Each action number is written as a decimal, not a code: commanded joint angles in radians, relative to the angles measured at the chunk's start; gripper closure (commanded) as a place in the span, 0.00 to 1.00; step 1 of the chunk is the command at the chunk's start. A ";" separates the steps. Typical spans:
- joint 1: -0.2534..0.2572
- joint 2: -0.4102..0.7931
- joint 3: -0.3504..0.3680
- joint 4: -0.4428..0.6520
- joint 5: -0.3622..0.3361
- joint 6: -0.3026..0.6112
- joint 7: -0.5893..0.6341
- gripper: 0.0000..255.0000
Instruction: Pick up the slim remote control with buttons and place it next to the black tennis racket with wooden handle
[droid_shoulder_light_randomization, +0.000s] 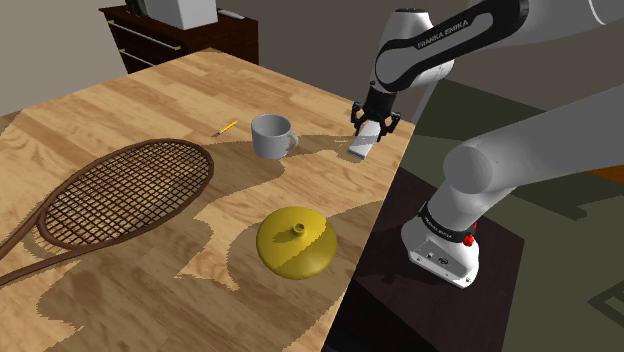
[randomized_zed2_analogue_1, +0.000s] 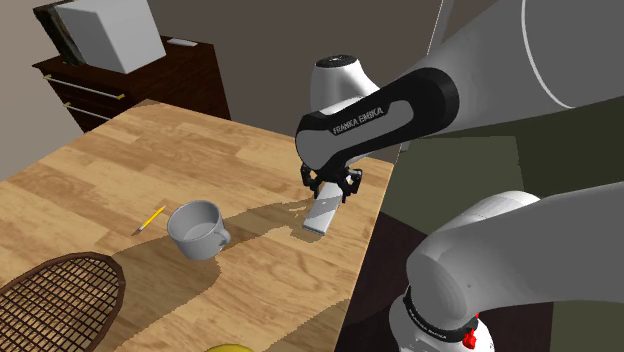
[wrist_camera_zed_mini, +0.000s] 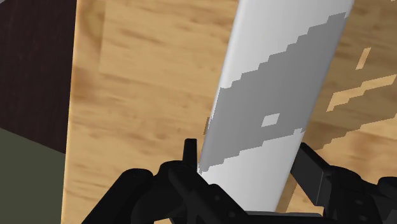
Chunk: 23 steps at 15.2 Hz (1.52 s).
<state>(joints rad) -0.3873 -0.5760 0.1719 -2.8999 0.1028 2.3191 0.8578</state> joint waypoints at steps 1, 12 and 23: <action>0.000 0.000 0.000 0.000 0.000 0.000 0.000 1.00; 0.000 -0.088 -0.013 0.061 -0.007 -0.150 -0.003 1.00; -0.003 -0.162 -0.029 0.170 -0.018 -0.332 -0.005 1.00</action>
<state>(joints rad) -0.3894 -0.7299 0.1455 -2.7434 0.0866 2.0089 0.8530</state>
